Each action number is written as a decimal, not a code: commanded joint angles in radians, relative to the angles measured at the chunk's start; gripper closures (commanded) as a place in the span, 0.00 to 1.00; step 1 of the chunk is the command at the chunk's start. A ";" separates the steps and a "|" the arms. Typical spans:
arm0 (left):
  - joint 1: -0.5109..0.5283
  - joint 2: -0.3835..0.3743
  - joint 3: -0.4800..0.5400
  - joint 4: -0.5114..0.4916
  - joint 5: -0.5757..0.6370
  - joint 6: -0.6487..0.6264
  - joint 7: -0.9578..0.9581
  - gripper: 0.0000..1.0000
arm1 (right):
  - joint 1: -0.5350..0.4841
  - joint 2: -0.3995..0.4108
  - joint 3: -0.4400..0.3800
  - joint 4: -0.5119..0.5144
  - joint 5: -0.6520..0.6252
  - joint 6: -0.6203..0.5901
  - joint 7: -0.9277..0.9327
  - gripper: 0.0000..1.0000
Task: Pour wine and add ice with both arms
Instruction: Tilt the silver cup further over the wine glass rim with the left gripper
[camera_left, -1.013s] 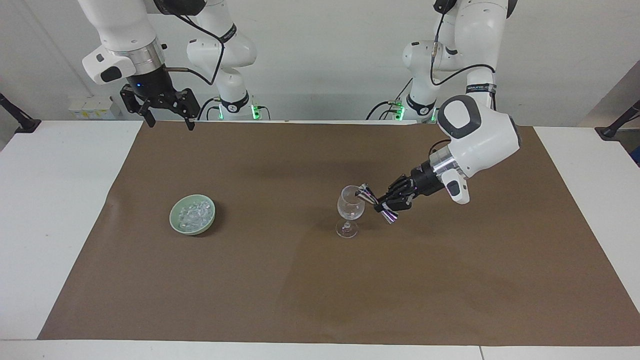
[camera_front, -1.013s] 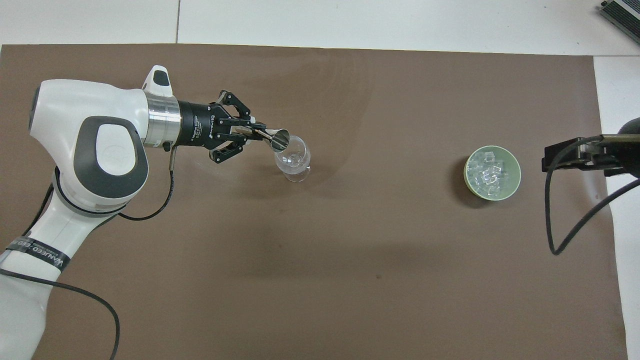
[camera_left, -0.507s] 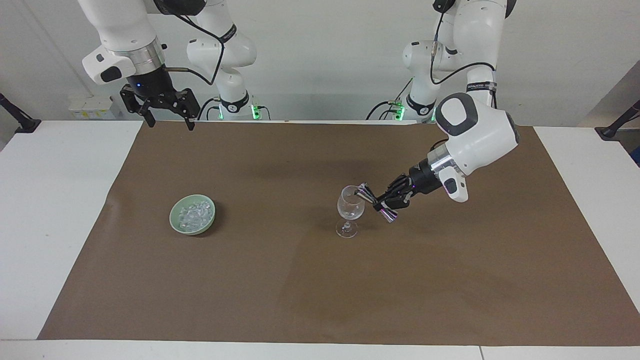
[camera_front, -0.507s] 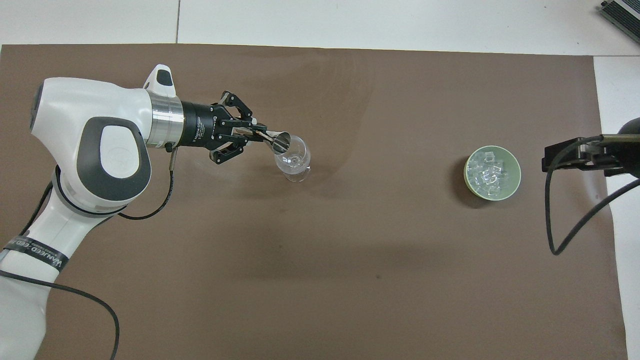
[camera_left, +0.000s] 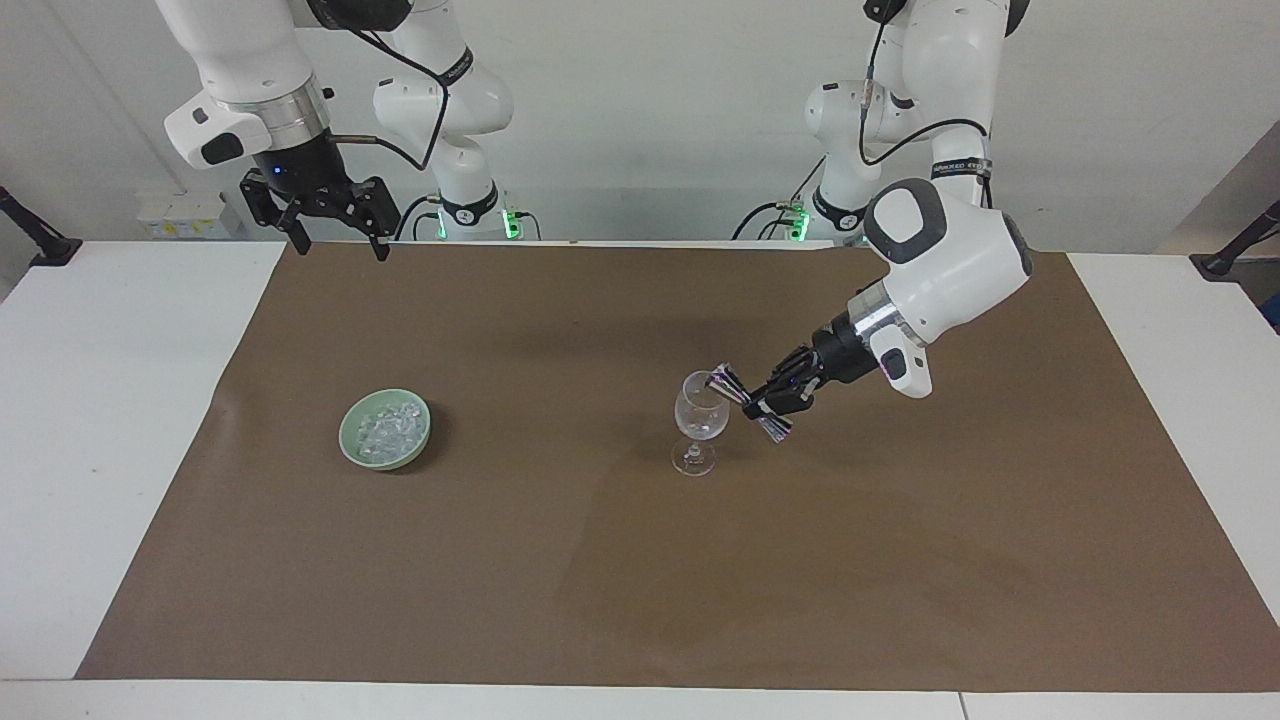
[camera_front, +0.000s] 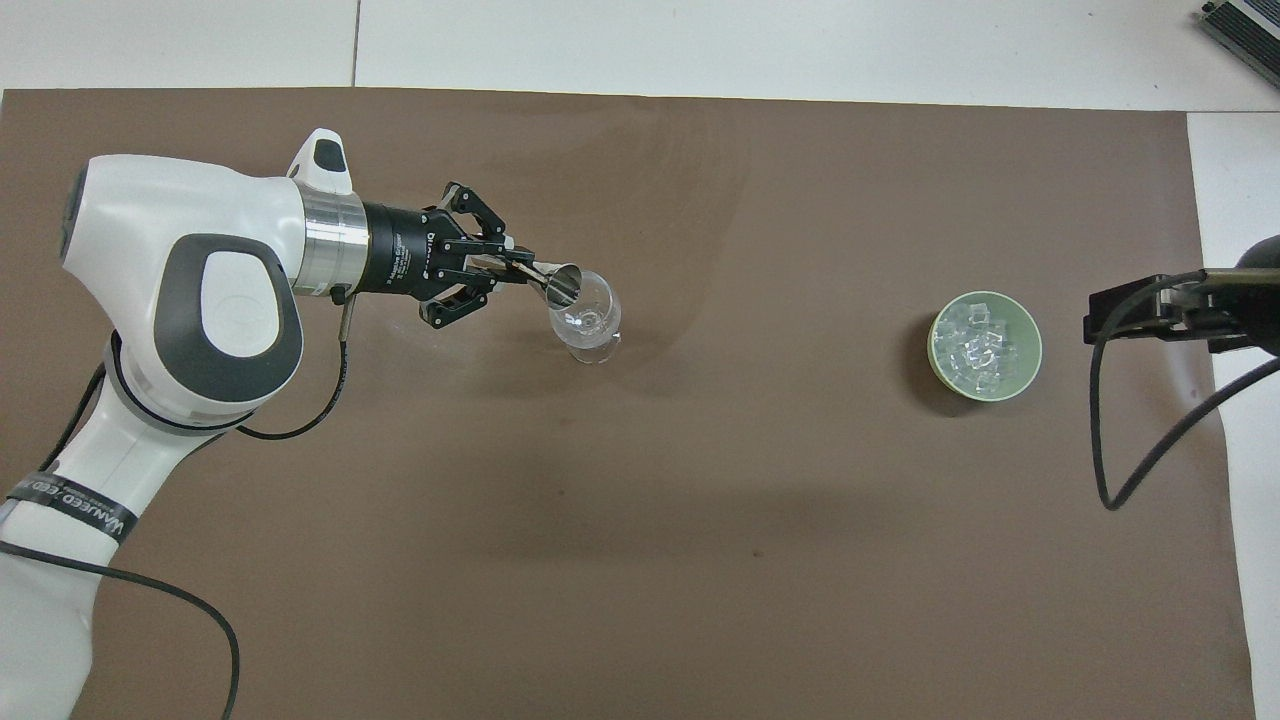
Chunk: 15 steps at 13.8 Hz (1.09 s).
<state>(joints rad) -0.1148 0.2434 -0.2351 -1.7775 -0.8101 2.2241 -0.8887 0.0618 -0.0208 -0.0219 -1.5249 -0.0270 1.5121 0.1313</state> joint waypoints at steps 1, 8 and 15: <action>-0.023 -0.015 0.017 0.000 0.046 0.019 -0.030 1.00 | -0.002 -0.021 0.002 -0.024 0.005 0.005 -0.012 0.00; -0.034 -0.015 0.016 0.032 0.126 0.029 -0.035 1.00 | -0.002 -0.021 0.002 -0.024 0.005 0.005 -0.012 0.00; -0.046 -0.015 0.016 0.038 0.173 0.038 -0.036 1.00 | -0.002 -0.021 0.002 -0.024 0.005 0.005 -0.012 0.00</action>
<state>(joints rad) -0.1413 0.2401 -0.2347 -1.7431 -0.6798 2.2495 -0.8977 0.0618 -0.0208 -0.0219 -1.5249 -0.0270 1.5121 0.1313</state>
